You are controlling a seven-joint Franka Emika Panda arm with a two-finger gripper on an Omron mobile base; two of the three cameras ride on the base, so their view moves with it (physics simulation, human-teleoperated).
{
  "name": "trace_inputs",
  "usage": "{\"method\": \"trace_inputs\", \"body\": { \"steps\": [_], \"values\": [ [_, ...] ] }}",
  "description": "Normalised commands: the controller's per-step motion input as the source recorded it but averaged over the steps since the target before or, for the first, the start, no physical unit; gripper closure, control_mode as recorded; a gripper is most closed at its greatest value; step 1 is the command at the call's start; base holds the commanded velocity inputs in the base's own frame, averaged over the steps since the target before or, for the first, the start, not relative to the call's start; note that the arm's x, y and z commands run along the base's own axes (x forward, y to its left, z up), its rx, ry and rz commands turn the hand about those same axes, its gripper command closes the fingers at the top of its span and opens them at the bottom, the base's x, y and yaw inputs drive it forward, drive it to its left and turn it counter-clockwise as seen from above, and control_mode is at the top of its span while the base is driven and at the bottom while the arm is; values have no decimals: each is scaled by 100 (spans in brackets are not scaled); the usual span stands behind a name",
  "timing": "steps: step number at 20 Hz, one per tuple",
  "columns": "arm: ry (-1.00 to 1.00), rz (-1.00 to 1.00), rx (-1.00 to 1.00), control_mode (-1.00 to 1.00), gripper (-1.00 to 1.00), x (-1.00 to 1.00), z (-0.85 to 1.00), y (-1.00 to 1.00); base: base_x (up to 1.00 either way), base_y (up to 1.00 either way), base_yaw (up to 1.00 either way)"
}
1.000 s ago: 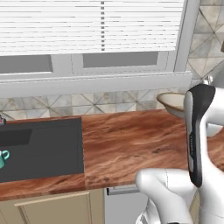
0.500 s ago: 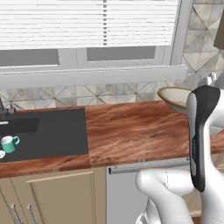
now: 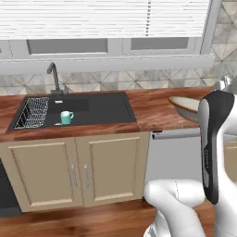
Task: Pick the mug and place it in the sink. Pick the bowl and place it in the open cabinet and then close the cabinet.
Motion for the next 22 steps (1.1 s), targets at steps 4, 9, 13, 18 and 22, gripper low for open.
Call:
{"method": "trace_inputs", "body": {
  "steps": [4,9,13,18,22],
  "values": [
    [0,0,0,100,100,0,0,0,-100,100,8],
    [0,0,0,100,100,0,0,0,-100,100,16],
    [0,0,0,100,100,0,0,0,-49,100,20],
    [0,0,0,100,100,0,0,0,0,100,25],
    [0,0,0,100,100,0,0,0,38,100,10]
  ]
}}
